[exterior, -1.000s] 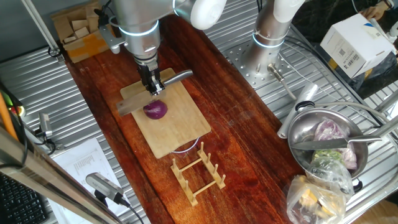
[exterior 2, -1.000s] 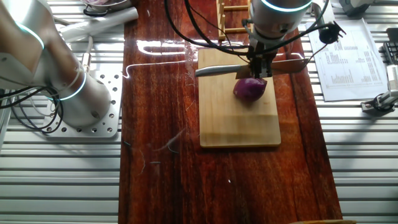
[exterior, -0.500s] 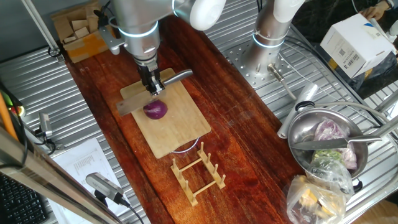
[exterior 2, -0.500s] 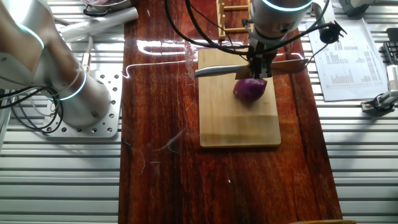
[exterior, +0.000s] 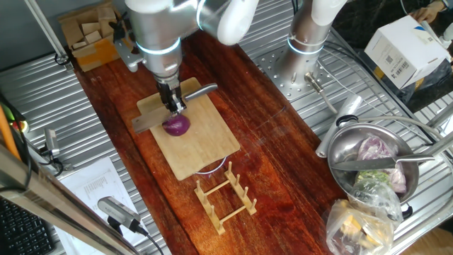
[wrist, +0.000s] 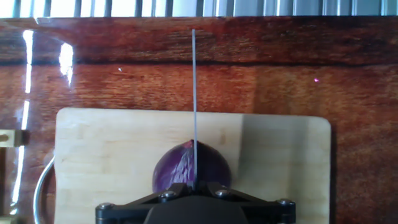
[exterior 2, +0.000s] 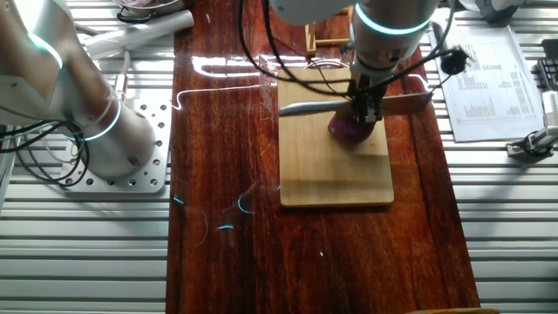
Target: Chop the onions
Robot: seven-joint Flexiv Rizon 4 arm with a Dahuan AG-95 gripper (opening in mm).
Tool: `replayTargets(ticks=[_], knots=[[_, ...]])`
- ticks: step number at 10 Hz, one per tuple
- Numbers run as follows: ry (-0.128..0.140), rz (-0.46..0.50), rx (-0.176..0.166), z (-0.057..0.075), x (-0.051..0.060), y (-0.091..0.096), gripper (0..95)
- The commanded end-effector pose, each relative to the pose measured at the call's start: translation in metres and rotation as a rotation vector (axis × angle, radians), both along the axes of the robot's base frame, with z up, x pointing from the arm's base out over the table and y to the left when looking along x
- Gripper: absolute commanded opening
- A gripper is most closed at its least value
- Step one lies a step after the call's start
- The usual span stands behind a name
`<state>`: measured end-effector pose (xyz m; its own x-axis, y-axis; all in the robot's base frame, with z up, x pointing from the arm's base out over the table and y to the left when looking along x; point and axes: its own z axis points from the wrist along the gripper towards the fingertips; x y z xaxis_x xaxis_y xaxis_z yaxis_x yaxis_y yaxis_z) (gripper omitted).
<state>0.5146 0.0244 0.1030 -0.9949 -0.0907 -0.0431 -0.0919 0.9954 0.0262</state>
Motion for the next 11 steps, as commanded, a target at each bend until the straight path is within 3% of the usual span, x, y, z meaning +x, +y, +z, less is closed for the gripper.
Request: replayTargets(ticks=[1, 11], knots=[[0.019, 0.013, 0.004, 0.0082, -0.0043, -0.0026, 0.0], [0.022, 0.030, 0.012, 0.0110, -0.0068, -0.0026, 0.0]])
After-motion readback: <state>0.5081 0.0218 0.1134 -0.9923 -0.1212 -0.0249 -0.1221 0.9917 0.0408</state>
